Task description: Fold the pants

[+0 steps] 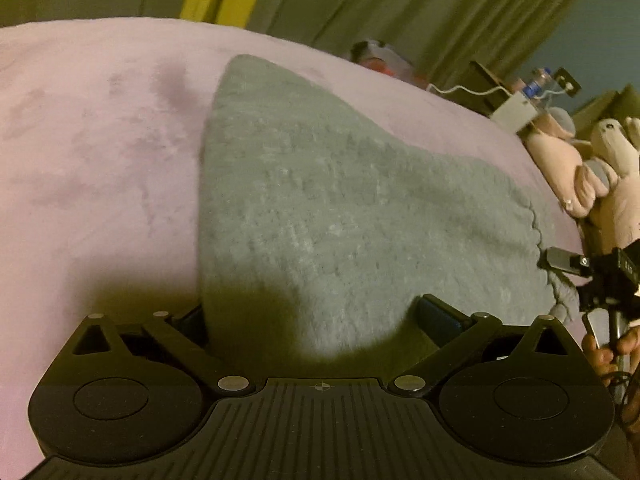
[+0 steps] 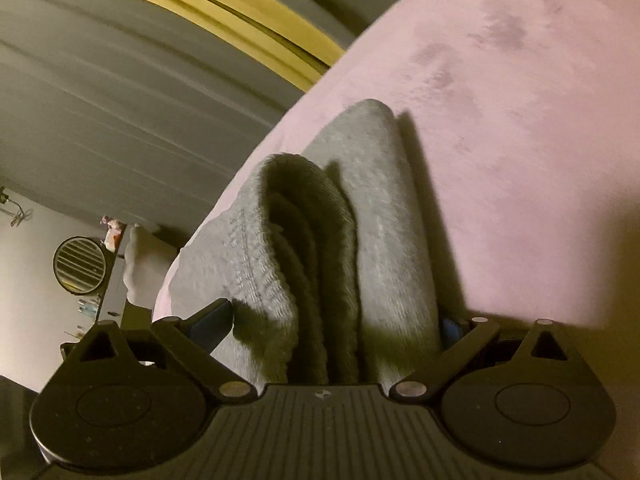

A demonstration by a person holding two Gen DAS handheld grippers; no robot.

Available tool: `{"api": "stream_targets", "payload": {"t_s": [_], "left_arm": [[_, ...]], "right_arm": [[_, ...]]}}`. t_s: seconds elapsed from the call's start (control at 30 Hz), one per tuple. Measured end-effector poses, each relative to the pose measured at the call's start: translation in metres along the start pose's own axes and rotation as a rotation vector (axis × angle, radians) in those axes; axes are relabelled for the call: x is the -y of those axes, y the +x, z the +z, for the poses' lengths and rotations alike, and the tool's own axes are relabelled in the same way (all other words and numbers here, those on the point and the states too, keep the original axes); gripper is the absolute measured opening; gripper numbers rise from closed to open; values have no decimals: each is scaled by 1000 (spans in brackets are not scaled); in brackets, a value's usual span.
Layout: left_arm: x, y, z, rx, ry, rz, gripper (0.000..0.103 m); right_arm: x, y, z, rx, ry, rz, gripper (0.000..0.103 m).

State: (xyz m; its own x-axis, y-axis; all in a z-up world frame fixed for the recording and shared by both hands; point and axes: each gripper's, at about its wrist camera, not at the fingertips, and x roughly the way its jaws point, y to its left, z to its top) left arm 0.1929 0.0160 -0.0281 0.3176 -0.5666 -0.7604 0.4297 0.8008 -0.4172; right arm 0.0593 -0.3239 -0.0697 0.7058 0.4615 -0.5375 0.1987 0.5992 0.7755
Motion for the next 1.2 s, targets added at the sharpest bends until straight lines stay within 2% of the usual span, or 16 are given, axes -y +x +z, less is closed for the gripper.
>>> {"api": "stream_targets", "payload": {"t_s": [0.07, 0.13, 0.2, 0.37, 0.43, 0.5, 0.6, 0.73, 0.93, 0.97, 1.0, 1.03, 1.07, 1.1, 1.13, 1.2], "left_arm": [[-4, 2, 3, 6, -31, -19, 103], [-9, -3, 5, 41, -82, -83, 99], [-10, -7, 4, 61, -71, -96, 65], [-15, 6, 3, 45, -101, -114, 73], [-13, 6, 2, 46, -104, -102, 70], [-5, 1, 3, 62, -81, -78, 47], [14, -10, 5, 104, -6, -41, 37], [35, -24, 14, 175, 47, -49, 36], [47, -22, 43, 249, 77, -22, 37], [48, -19, 49, 252, 69, -2, 45], [49, -15, 56, 237, 54, 38, 60], [50, -11, 61, 213, 40, 96, 66], [51, -9, 64, 198, 35, 168, 68], [54, -11, 62, 199, 54, 214, 70], [58, -15, 58, 202, 94, 219, 72], [65, -23, 42, 187, 170, 197, 87]], "right_arm": [[-5, 5, -1, 19, -46, -21, 75], [-6, 5, -4, 28, -50, -12, 68], [-7, 2, -6, 28, -47, 3, 67], [-7, 10, -3, -5, -48, 3, 84], [-15, 14, -3, -9, -91, -37, 84], [-27, 16, -6, 12, -139, -112, 73], [-51, 10, -14, 52, -229, -173, 63], [-78, -1, -13, 135, -288, -168, 55], [-101, -10, 17, 245, -325, -155, 54], [-101, -11, 22, 267, -326, -165, 57], [-102, -10, 25, 280, -330, -190, 62], [-103, -7, 28, 284, -329, -237, 80], [-106, -3, 29, 285, -324, -305, 91], [-106, -4, 27, 299, -328, -373, 92], [-107, -7, 24, 318, -348, -403, 94], [-105, -14, 16, 318, -364, -404, 96]]}}
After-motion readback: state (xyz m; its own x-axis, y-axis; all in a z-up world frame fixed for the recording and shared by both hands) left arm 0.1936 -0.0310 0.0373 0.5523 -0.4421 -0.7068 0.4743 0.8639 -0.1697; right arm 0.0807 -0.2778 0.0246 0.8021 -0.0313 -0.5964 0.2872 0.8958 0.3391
